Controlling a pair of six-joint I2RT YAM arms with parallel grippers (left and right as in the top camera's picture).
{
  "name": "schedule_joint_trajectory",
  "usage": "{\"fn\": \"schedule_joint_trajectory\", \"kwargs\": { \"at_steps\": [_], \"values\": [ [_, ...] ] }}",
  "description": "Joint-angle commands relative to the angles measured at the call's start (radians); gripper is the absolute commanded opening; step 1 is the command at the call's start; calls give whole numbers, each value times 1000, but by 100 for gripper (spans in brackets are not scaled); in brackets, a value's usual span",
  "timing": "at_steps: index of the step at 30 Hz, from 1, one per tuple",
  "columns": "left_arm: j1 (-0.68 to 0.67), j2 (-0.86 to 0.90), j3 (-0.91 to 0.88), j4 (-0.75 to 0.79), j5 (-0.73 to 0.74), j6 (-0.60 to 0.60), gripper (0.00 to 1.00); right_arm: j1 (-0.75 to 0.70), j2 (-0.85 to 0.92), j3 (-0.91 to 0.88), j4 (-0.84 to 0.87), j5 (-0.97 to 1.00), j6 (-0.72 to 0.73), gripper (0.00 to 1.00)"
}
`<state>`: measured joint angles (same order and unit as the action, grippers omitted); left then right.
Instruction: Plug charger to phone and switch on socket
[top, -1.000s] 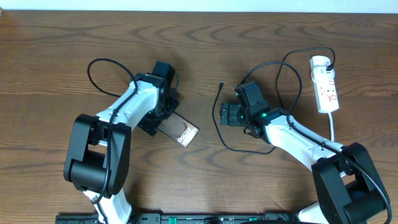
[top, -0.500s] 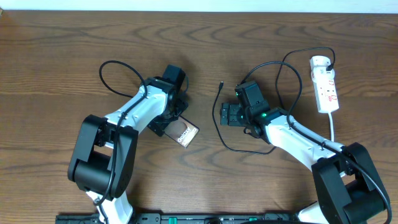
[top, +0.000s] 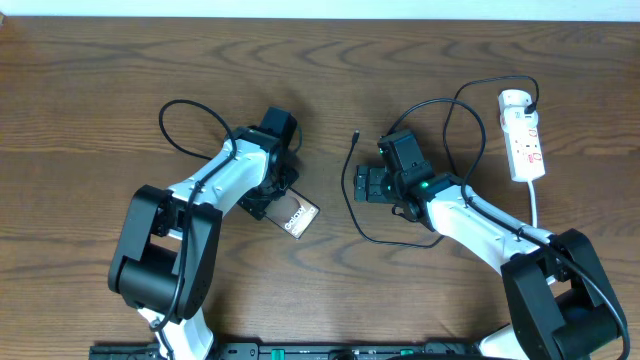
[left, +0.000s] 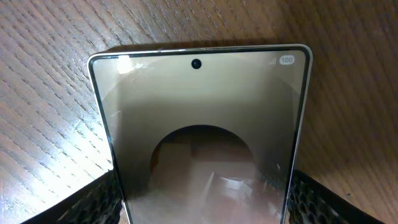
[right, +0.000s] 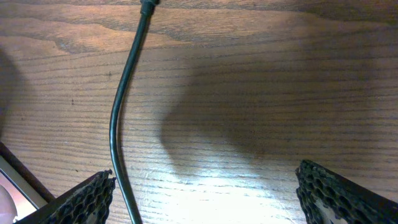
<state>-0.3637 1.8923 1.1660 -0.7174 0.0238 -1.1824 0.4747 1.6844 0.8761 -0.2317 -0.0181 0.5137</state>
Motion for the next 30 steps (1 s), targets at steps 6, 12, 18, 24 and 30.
{"fn": "schedule_joint_trajectory", "kwargs": {
  "at_steps": [6,12,18,24,30],
  "values": [
    [5,11,-35,91,-45,237,72,-11,5,12,-1,16,-14,93],
    [5,11,-35,137,-150,483,70,-11,5,12,-1,16,-14,93],
    [5,11,-35,208,-261,721,70,-11,5,12,-2,16,-14,93],
    [5,11,-35,285,-261,856,70,-11,5,12,-13,16,-14,92],
    [5,11,-36,290,-244,965,70,-11,5,12,-31,16,-14,91]
  ]
}}
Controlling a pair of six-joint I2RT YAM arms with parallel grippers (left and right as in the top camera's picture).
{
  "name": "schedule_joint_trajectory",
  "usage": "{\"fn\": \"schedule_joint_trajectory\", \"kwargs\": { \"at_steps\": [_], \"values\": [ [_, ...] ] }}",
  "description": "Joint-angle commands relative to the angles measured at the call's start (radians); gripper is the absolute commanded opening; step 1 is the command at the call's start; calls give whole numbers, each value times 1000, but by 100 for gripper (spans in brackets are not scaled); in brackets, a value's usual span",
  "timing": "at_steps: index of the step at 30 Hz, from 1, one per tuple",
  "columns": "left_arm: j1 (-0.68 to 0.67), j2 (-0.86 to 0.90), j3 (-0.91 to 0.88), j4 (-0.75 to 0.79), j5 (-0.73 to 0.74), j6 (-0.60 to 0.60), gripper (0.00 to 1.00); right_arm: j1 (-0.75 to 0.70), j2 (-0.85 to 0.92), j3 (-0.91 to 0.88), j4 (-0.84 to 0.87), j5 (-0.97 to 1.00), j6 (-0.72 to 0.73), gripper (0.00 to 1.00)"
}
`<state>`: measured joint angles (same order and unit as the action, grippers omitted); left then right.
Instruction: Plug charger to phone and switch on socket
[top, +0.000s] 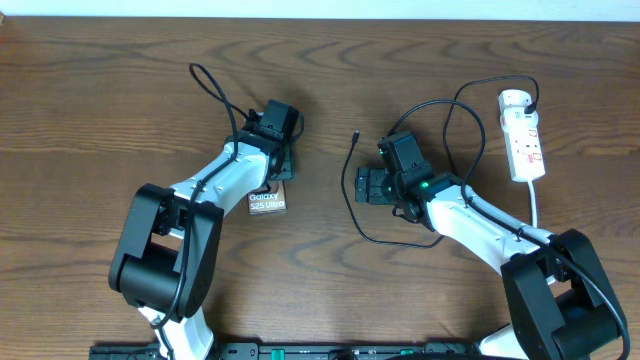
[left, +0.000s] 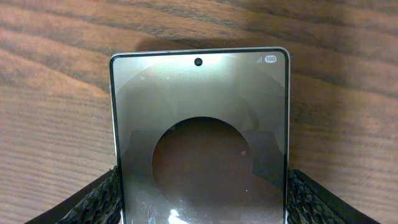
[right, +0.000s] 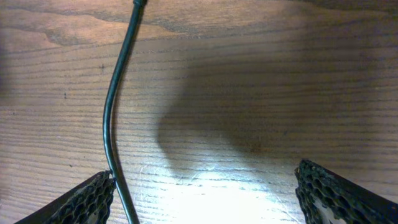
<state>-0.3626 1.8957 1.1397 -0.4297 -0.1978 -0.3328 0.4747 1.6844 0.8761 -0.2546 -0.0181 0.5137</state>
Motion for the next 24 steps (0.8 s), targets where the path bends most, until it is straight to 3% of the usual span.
{"fn": "schedule_joint_trajectory", "kwargs": {
  "at_steps": [1,12,16,24],
  "values": [
    [4,8,-10,2,-16,135,70,-11,5,12,-9,16,-14,91],
    [4,8,-10,6,-10,211,70,-11,5,12,-18,16,-14,91],
    [4,8,-10,17,81,305,70,-11,5,12,-18,16,-14,91],
    [4,8,-10,28,93,306,71,-11,5,12,-19,16,-14,91]
  ]
}}
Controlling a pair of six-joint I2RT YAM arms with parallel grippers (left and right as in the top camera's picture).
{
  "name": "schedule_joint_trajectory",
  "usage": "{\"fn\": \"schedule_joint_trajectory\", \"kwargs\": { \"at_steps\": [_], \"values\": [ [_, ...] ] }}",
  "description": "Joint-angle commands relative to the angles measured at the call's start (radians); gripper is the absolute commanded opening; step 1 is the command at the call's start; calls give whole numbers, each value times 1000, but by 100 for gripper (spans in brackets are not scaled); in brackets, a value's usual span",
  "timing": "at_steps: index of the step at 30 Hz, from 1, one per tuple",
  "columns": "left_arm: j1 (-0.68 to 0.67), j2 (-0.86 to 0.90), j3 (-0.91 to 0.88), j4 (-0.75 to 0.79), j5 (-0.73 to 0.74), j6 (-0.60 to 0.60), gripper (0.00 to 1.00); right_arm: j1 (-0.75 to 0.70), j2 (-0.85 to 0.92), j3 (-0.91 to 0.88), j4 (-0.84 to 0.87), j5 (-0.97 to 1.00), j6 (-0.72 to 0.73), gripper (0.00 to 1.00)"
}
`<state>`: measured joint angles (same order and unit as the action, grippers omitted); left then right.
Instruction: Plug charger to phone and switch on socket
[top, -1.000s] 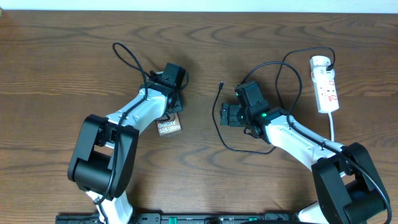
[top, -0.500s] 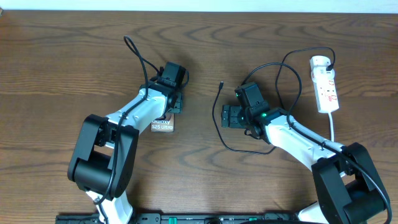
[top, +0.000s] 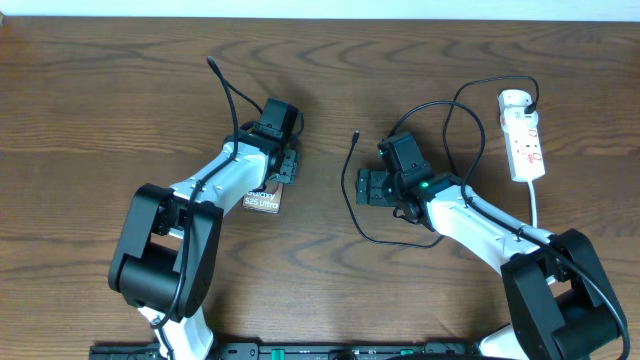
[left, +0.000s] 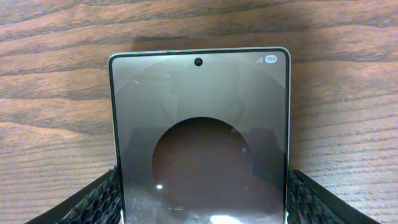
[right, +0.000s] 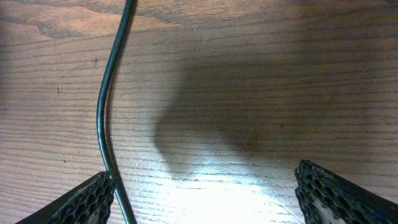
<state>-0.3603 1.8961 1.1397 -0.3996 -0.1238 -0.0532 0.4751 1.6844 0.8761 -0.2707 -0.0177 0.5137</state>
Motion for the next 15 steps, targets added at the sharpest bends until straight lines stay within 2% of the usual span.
{"fn": "schedule_joint_trajectory", "kwargs": {
  "at_steps": [1,3,8,10,15],
  "values": [
    [2,8,-10,-3,19,20,71,-11,5,12,-3,16,-14,91],
    [2,8,-10,-3,19,-21,71,-11,5,12,-3,16,-14,91],
    [2,8,-10,-7,19,-261,71,-11,5,12,-3,16,-14,91],
    [2,8,-10,-7,19,-321,71,-11,5,12,-3,16,-14,91],
    [2,8,-10,-7,19,-326,71,-11,5,12,-3,16,-14,92]
  ]
}}
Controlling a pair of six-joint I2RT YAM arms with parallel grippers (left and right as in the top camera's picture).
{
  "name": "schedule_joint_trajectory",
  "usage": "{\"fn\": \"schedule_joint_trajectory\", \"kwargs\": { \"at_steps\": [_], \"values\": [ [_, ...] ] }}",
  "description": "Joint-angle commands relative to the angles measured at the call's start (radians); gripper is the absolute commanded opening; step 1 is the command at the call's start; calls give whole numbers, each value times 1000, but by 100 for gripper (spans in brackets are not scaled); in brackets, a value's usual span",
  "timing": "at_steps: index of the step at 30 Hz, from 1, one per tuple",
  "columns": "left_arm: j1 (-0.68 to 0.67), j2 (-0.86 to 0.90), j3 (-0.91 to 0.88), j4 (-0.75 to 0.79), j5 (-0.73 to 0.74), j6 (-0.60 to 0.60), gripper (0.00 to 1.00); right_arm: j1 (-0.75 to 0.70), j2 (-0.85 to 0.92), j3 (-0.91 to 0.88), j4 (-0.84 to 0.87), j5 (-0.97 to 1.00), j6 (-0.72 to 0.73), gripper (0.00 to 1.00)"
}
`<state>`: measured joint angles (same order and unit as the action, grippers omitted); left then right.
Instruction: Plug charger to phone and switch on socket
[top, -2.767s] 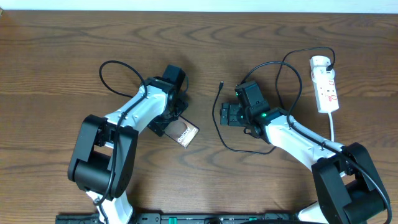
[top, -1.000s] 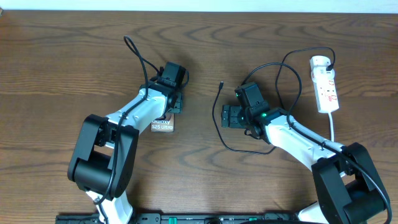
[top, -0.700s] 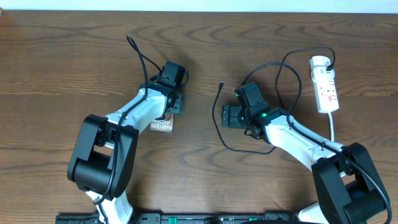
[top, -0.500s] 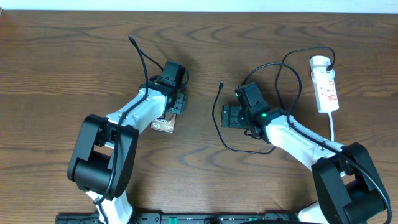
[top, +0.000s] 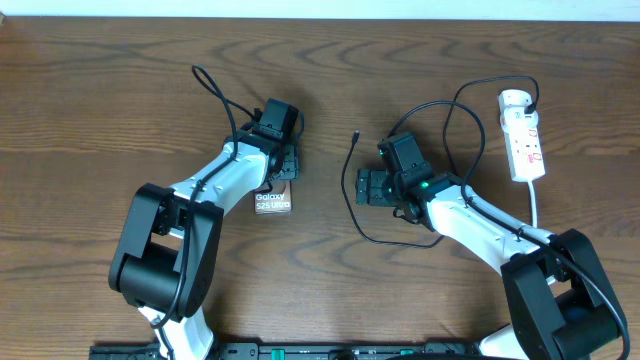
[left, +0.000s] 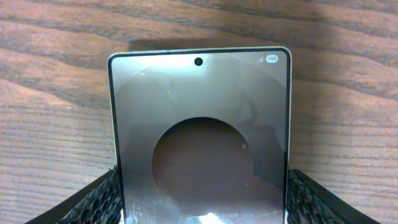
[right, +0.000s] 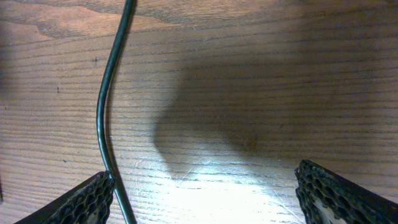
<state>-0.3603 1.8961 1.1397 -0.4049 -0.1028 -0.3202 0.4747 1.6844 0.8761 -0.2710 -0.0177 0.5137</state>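
Observation:
The phone (left: 199, 143) lies screen up on the wooden table (top: 100, 90), and my left gripper (left: 199, 214) is shut on its two long edges. From overhead the phone (top: 273, 201) shows a "Galaxy S25 Ultra" label just below the left gripper (top: 274, 188). My right gripper (right: 205, 202) is open low over the table, the black charger cable (right: 104, 124) running past its left finger (right: 81, 199). The cable's plug end (top: 355, 135) lies loose above the right gripper (top: 358, 187). The white power strip (top: 522, 135) sits at the far right.
The charger cable loops across the table between the right arm and the power strip (top: 450, 110). The left arm's own black cable (top: 215, 90) arcs above its wrist. Both arm bases stand at the near edge.
The phone, still in my left gripper, has shifted slightly to the right and sits a little straighter. The right gripper has stayed where it was, open beside the cable.
First the phone lay at a slant to the lower right of my left gripper, which was shut on it. Then it stood turned straight and farther left, then a bit higher, and now slightly right again. The right gripper stayed open by the charger cable throughout.

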Motion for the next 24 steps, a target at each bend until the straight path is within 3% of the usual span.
{"fn": "schedule_joint_trajectory", "kwargs": {
  "at_steps": [1,12,16,24],
  "values": [
    [2,8,-10,-1,-2,-59,71,-11,5,12,-3,16,-14,92],
    [2,8,-10,-2,2,-60,66,-11,5,12,-3,16,-14,93],
    [2,8,-10,-19,89,-68,66,-11,5,12,-2,16,-14,93],
    [2,8,-10,-124,149,-351,65,-11,5,12,-2,16,-14,94]
  ]
}}
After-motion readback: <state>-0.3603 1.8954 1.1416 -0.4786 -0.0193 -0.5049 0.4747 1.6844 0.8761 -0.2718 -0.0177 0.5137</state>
